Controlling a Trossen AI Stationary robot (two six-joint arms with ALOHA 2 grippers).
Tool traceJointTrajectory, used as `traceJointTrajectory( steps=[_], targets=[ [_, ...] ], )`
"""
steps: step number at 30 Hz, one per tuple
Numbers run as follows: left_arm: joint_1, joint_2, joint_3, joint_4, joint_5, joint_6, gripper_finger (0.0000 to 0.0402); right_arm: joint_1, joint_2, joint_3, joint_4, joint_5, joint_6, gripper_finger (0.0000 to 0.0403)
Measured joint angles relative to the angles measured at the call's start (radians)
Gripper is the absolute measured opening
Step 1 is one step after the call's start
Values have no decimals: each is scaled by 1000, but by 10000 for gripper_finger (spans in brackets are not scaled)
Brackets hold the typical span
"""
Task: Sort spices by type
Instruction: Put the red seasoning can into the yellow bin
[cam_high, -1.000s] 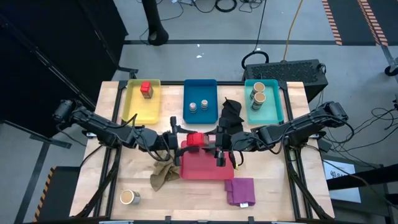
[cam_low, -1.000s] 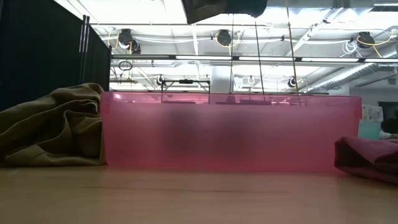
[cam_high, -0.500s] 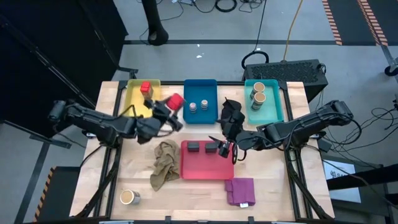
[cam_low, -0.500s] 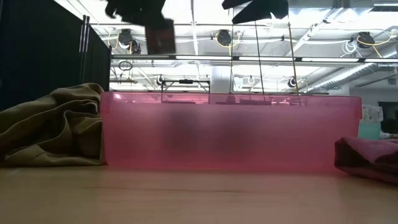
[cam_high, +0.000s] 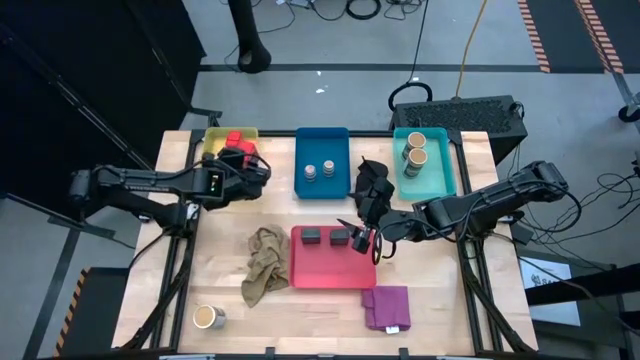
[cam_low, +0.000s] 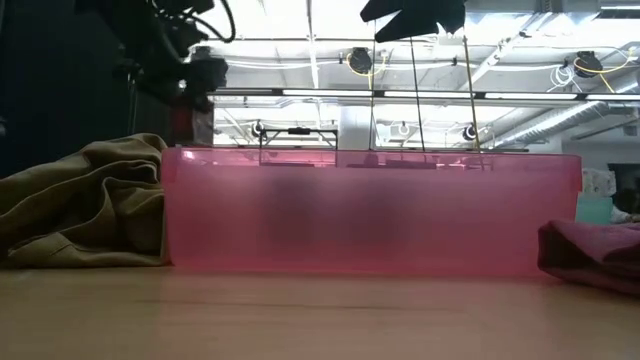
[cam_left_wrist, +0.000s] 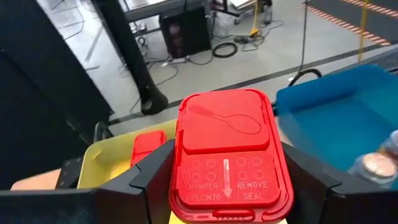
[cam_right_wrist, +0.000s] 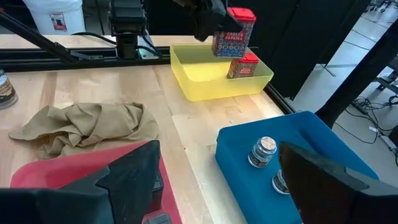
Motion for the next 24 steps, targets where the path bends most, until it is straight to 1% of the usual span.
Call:
traceJointTrajectory(
  steps=[2,5,10,13,18,24],
  targets=[
    [7,1,-25,-1,0,-18,220,0,0,0,0,0,0,308],
    [12,-11,-68,-19,-10,-93,220,0,0,0,0,0,0,308],
    [15,-68,-159,-70,-14,-223,220,0,0,0,-17,0,3,308],
    [15,-99,-213,-71,-15,-287,220,0,0,0,-21,0,3,308],
    [30,-108,-282,-110,-15,-388,220,0,1,0,-21,0,3,308],
    [79,-95,-337,-109,0,-421,220,-2,1,0,-14,0,3,308]
  ],
)
